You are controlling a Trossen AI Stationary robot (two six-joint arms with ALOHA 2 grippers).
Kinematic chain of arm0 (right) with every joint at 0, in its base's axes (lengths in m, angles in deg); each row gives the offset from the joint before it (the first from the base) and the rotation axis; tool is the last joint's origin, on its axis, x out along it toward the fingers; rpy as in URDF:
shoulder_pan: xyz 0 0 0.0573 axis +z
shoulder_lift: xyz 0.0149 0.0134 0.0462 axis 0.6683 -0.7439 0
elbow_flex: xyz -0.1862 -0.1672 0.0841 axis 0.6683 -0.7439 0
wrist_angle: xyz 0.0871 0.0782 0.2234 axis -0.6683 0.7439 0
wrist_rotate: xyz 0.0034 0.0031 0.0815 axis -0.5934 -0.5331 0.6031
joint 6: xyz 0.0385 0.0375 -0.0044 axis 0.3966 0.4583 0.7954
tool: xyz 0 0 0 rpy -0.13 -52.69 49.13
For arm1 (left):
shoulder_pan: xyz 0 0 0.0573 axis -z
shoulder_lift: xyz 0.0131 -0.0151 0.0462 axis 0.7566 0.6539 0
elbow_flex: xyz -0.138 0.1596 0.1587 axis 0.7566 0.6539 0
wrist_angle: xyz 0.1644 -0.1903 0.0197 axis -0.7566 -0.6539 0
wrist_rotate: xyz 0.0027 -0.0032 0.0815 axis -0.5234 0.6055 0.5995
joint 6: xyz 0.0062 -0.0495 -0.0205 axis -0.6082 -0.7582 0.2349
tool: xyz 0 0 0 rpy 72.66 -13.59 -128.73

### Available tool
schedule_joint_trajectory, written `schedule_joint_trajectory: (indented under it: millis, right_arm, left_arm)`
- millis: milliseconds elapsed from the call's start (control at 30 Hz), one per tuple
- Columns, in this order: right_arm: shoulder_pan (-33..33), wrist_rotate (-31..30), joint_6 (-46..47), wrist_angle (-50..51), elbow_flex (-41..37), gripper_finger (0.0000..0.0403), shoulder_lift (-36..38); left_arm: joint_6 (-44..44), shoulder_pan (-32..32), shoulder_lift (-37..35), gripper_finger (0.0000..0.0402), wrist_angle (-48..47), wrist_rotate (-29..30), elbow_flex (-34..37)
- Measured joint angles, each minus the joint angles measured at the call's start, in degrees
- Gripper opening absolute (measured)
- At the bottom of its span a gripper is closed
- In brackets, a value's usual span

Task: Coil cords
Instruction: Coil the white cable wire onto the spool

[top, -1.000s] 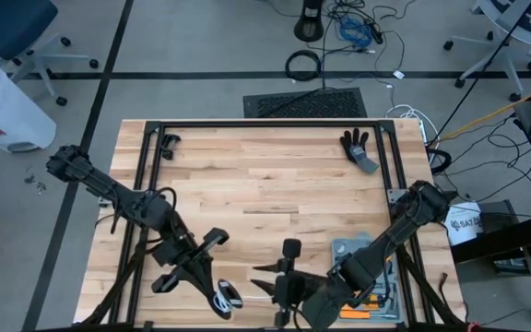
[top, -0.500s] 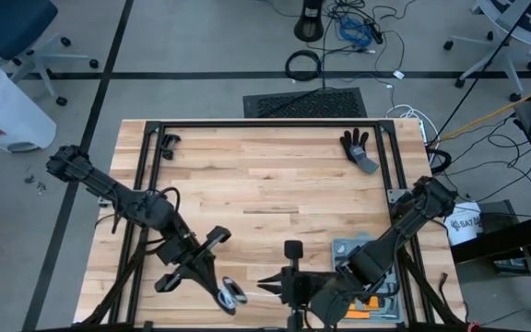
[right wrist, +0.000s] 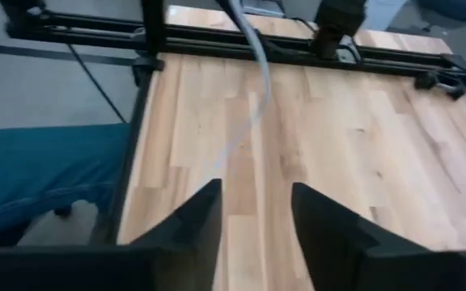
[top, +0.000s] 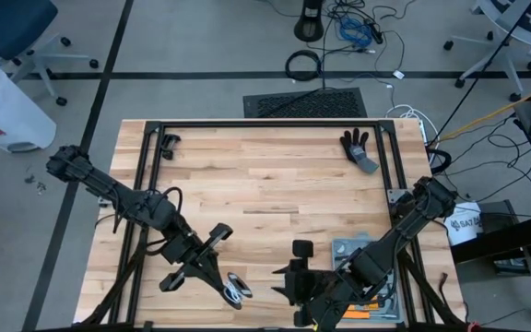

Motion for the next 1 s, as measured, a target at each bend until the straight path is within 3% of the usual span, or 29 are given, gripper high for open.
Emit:
schedule_joint_trajectory:
  millis: [167,333,633,1000]
  right_arm:
    - [-0.22,0.67,-2.00,-1.82,0.03,0.0174,-0.11]
    - [-1.42,0.24,-6.74,-7.52,0.11,0.0180,-3.55]
    - [-0.52,-16.57,-5.60,-10.45,-0.04,0.0153,-12.30]
    - [-1.07,-20.15,-6.48,-12.41,0.00,0.0128,-12.35]
  left_arm:
    - [0.01,0.00,-0.01,0.0002,-0.21,0.86,0.00]
    - [0.00,0.00,0.00,0.0002,-0.46,2.00,0.00]
    - [-2.35,-1.09,-0.02,0.0002,-0.52,2.54,0.00]
    - [-4.23,-2.57,-0.02,0.0002,-2.14,2.56,0.00]
